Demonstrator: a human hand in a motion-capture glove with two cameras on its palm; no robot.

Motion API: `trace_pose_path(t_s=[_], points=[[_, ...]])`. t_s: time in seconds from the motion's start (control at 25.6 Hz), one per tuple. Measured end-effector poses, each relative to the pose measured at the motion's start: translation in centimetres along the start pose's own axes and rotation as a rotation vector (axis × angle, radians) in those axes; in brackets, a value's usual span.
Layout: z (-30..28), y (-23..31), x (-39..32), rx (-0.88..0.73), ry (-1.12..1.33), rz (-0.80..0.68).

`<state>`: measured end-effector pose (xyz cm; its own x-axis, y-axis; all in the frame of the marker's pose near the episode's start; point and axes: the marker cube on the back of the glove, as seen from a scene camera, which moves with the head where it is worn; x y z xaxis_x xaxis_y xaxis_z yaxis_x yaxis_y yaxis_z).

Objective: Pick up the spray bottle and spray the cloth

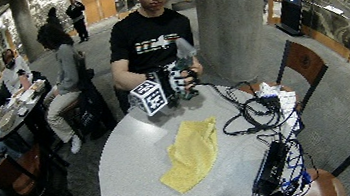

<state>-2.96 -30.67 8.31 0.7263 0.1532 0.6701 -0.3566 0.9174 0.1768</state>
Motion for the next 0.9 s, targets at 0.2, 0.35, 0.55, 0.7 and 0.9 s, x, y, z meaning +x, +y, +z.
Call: trace_pose_path(t_s=[0.2, 0.35, 0.55, 0.7, 0.9], points=[[4.2, -1.6, 1.9, -0.038, 0.063, -0.047], [6.1, -2.6, 4.0, -0.044, 0.072, -0.052], [7.1, -3.0, 5.5, -0.011, 0.087, -0.062], [7.1, -2.7, 5.7, -0.029, 0.163, -0.074], [3.6, -0.3, 4.3, 0.009, 0.327, -0.058]])
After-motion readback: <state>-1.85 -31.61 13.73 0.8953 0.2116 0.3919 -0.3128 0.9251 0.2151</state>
